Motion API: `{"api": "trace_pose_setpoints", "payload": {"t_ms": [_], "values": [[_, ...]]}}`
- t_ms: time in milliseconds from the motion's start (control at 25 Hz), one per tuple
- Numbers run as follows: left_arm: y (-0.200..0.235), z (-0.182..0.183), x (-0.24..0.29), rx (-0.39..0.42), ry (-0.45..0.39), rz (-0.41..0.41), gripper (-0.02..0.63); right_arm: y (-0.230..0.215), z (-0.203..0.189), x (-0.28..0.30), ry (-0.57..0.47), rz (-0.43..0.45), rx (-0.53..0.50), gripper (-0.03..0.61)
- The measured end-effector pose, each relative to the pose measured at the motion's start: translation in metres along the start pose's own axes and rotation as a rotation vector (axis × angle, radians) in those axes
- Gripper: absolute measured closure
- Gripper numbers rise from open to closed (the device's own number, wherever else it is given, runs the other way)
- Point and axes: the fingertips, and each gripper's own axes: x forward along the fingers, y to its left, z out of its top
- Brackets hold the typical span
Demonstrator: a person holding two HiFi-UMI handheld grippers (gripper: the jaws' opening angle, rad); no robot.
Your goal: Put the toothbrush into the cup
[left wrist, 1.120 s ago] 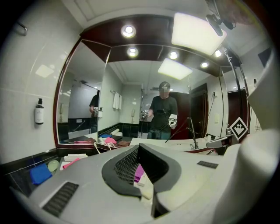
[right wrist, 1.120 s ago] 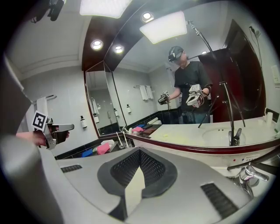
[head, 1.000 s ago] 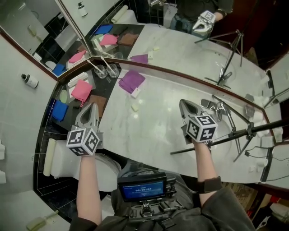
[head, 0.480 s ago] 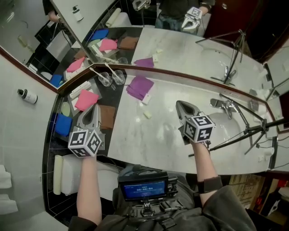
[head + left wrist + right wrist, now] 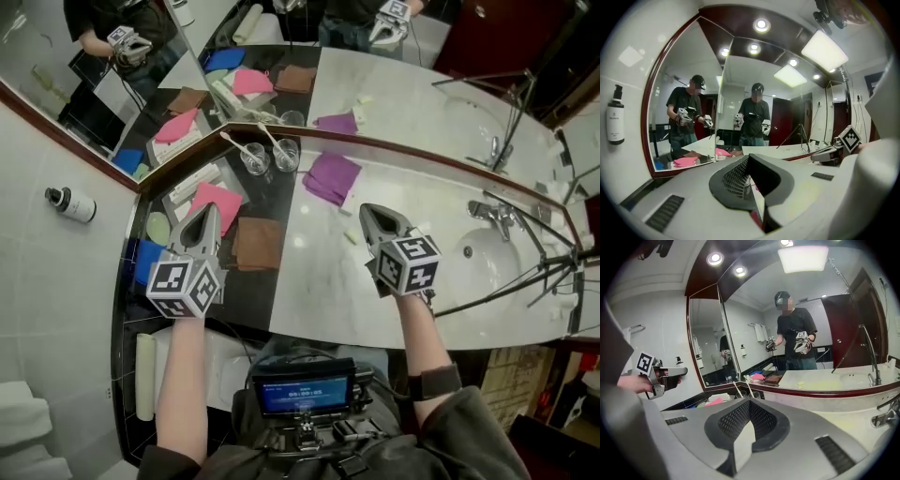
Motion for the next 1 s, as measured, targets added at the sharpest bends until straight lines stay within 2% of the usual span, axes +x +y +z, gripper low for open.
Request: {"api": "trace_pose_setpoints", "payload": {"t_ms": [320,800,1000], "values": [[0.024,-0.003,0.002,-0.029,0.005,-0.007,0.614,0.028,0.014,0.022,0.003,0.013,-0.033,0.561],[0.024,-0.002,0.003,-0.05,0.019,0.082,0.614,0.02,0.009,0.037,0.023,0.098,-0.023,0.561],[0.029,-0.004,0.006,-0.04,0.028,0.085,0.614,0.019,0.003,0.048,0.028,0.105,-0.011,0.561]]}}
